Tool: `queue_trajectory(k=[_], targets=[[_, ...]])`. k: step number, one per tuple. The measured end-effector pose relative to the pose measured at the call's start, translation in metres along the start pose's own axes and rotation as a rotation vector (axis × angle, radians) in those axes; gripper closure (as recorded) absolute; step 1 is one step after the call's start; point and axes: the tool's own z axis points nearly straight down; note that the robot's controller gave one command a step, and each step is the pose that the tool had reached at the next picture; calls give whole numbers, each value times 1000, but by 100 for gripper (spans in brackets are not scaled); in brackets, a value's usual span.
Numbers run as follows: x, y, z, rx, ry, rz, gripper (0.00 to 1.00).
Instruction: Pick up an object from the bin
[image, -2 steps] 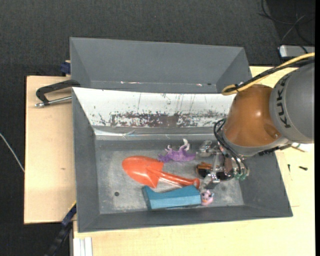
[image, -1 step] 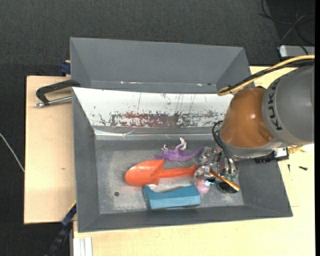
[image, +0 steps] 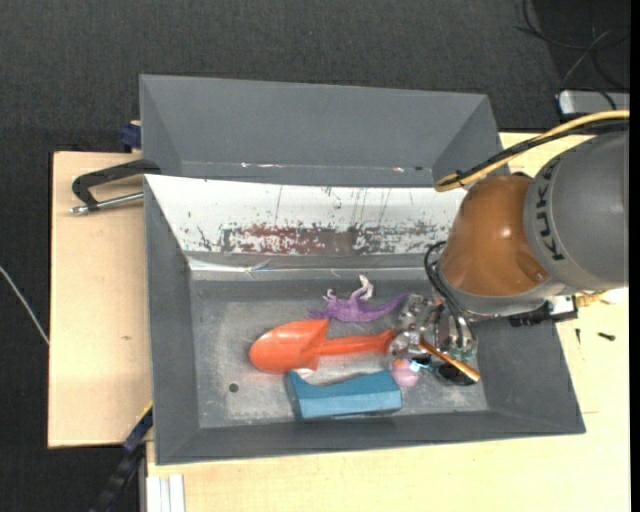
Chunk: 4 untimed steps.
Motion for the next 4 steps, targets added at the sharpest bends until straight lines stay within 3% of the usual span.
queue_trajectory(k=[1, 2, 3, 4], targets=[[1, 5, -48, 4, 0, -50, 100], [16, 30, -108, 4, -2, 1, 100], [18, 36, -154, 3, -7, -65, 100], [35, 35, -91, 4, 0, 214, 100]])
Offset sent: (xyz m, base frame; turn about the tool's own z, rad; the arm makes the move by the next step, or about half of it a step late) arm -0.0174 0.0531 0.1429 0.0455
